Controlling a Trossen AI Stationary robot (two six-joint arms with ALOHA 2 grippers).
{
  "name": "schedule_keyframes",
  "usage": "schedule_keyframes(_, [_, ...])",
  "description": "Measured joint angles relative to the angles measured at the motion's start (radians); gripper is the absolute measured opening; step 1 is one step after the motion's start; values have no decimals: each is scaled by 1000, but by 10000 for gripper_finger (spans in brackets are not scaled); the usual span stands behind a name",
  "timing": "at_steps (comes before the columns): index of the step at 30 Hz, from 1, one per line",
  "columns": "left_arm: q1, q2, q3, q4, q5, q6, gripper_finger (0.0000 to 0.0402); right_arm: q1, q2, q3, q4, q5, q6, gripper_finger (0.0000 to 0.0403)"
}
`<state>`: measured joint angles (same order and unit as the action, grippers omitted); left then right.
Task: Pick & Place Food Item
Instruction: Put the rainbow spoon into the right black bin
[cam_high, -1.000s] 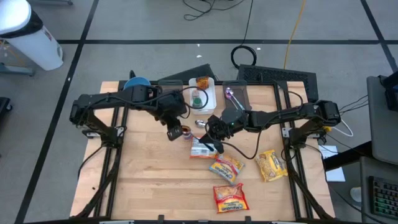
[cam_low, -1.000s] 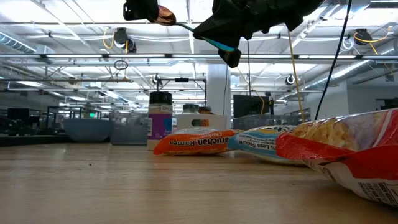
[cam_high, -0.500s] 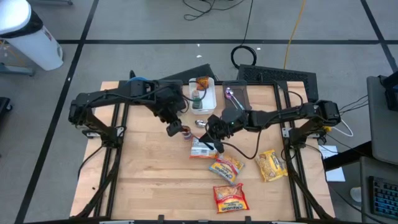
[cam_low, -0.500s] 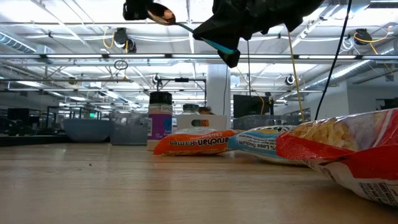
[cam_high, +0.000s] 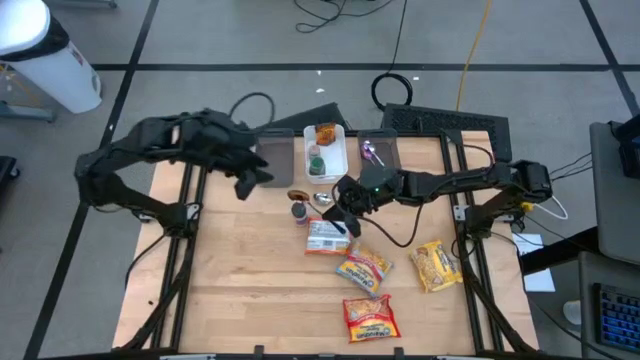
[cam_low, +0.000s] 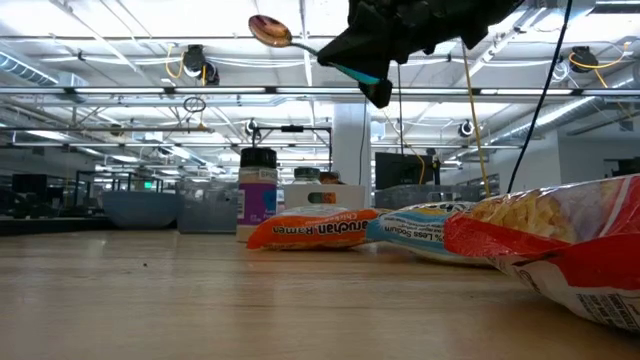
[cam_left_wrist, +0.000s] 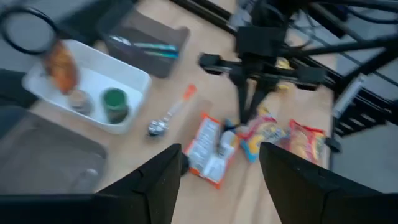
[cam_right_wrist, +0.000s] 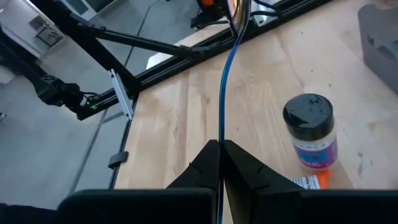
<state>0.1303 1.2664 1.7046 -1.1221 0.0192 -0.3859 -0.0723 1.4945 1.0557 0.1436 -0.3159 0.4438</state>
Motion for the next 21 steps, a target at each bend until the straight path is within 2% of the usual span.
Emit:
schedule_keyframes(4, [-43,-60,-38,14,-132,14,229,0,-36,0,-10,50,4,0])
schedule_keyframes(8, [-76,-126,-161,115,-216,12,232,0,-71,0,-25,122,-4,0])
schedule_keyframes(11, [-81,-184,-306,237,-218,12,229,0,-82,0,-25,163,-12,0])
schedule_keyframes(15, [-81,-249,-514,453,-187,3,222,-9,-95,0,-45,163,-4,0])
schedule_keyframes(21, [-81,-315,-742,732,-130,-58,214,-51,-121,0,-106,219,11,0])
